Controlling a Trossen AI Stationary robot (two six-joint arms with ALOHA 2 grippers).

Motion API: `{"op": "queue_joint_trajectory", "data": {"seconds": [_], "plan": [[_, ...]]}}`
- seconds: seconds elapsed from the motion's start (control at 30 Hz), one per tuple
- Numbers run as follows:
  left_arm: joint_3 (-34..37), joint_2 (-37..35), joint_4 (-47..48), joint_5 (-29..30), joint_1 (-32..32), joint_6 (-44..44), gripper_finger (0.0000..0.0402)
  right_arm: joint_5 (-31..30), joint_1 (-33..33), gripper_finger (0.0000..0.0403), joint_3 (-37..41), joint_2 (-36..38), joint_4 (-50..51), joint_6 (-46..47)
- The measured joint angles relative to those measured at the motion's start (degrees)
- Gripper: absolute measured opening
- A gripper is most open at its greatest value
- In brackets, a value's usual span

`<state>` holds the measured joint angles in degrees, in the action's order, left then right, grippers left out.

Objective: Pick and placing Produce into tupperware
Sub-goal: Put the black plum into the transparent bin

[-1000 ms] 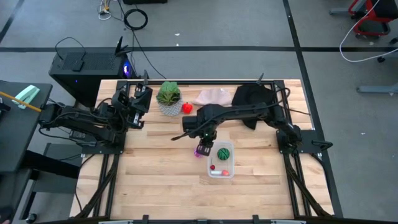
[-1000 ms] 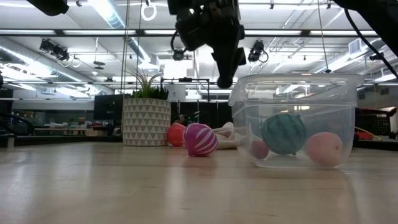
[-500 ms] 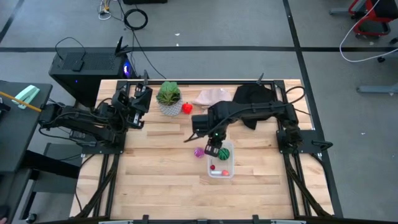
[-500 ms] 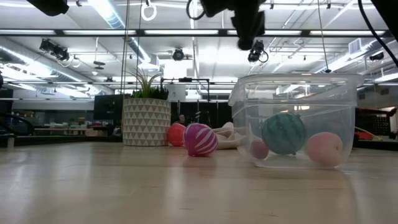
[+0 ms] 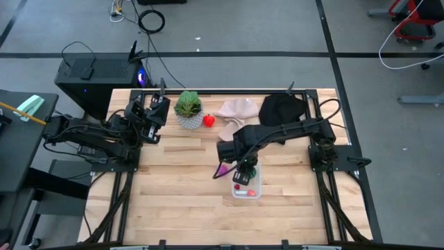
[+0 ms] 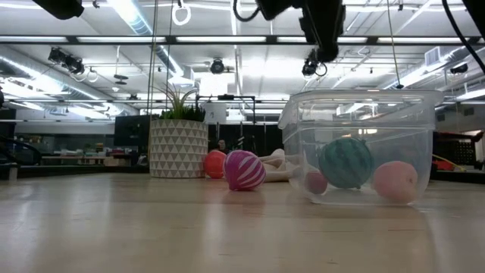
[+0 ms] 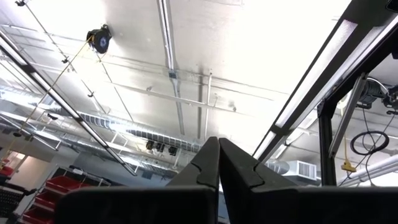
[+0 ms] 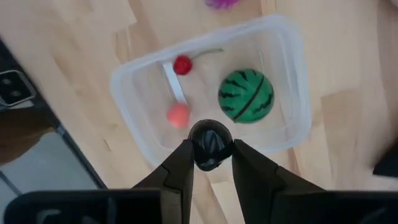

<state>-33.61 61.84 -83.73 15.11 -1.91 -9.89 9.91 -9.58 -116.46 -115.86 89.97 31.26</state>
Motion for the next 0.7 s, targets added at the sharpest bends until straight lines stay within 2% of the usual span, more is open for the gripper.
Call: {"op": "queue_joint_trajectory", "data": {"seconds": [0.13, 0.43, 0.7], "plan": [[0.00, -0.02, -0.03, 0.01, 0.01, 0.00, 0.0020, 0.09, -0.34, 0.0099, 3.14, -0.02, -0.18, 1.60], [0.00, 0.00, 0.00, 0.01, 0.02, -0.13, 0.0010, 1.07, -0.70, 0.0112, 10.25, -0.10, -8.49, 3.46], [0.00, -0.02, 0.01, 0.02, 0.00, -0.37, 0.0023, -2.86, -0.20, 0.0147, 10.99, -0.17, -11.14, 3.31]]}}
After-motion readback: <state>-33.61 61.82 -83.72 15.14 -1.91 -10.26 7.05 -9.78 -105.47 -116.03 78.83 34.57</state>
